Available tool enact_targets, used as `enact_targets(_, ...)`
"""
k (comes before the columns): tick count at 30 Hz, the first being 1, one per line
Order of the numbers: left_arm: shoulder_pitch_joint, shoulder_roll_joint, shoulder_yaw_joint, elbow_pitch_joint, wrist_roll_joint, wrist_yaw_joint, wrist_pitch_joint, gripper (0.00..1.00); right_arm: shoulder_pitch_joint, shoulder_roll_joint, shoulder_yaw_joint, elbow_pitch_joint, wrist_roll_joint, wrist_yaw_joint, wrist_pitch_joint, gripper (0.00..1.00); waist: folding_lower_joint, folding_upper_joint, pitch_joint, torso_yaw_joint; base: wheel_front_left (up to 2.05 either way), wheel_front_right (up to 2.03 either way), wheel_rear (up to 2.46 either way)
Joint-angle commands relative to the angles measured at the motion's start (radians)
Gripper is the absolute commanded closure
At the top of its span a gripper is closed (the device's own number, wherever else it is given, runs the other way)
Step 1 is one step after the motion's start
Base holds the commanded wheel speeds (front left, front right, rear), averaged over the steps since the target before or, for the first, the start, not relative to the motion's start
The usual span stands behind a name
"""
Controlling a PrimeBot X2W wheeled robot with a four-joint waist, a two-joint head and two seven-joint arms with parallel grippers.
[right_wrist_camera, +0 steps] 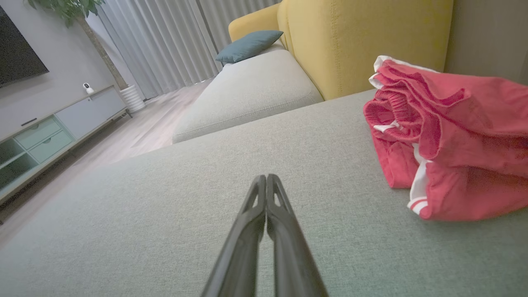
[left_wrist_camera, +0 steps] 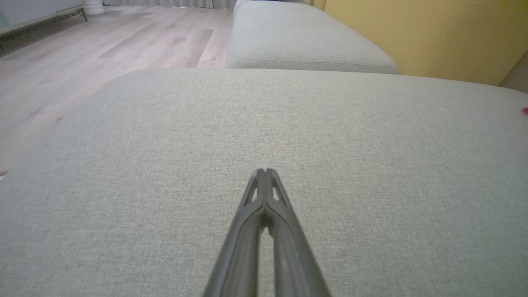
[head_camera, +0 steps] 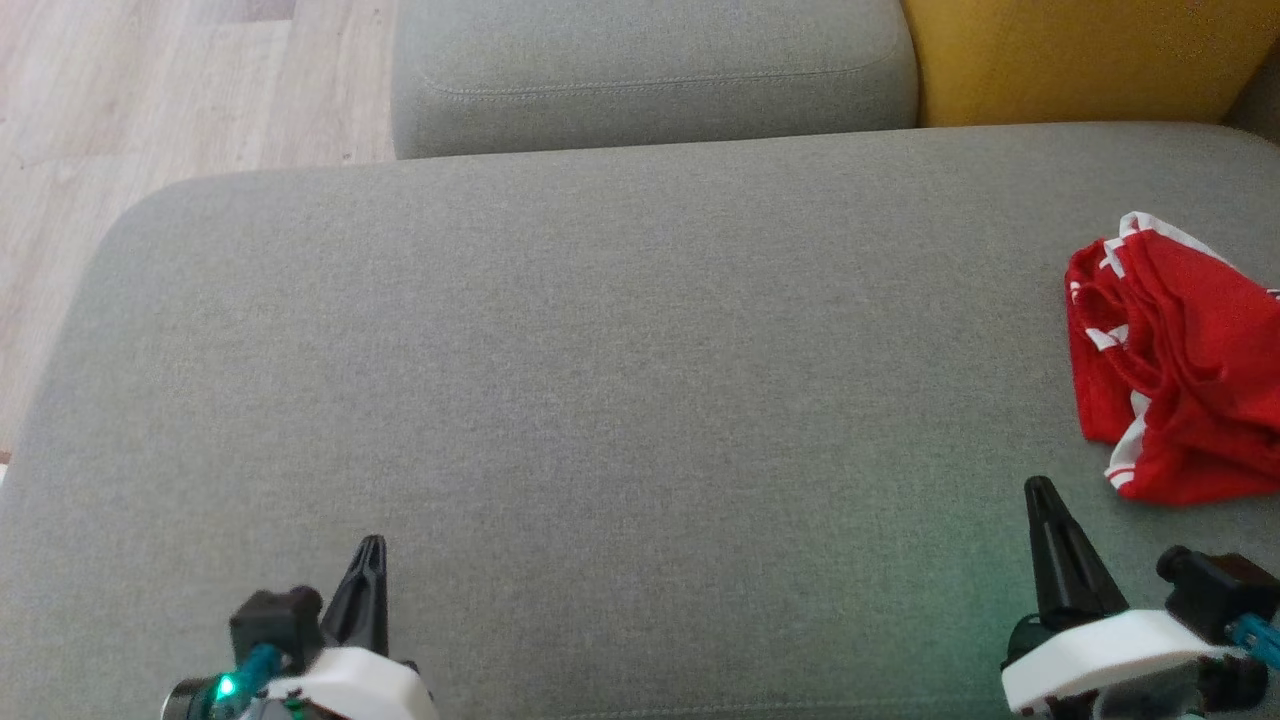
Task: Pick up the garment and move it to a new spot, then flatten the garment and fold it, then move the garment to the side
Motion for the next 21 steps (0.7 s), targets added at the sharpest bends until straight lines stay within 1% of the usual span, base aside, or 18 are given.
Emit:
enact_targets(1, -0.053, 0.004, 0.034, -0.025, -0.031, -0.009, 0.006, 1.0, -0.041, -0.011, 0.001, -0.024, 0.036, 0.0, 0.001, 1.0, 0.0, -0.0001, 0.0, 0.0, 0.0, 0.0, 0.0)
enact_targets(21, -0.081, -0.022, 0.105, 0.001, -0.261, -0.078, 0.046, 1.0, -0.08, -0.021, -0.003, 0.015, 0.276, 0.001, 0.01, 1.0, 0.0, -0.0001, 0.002, 0.0, 0.0, 0.0, 0.0)
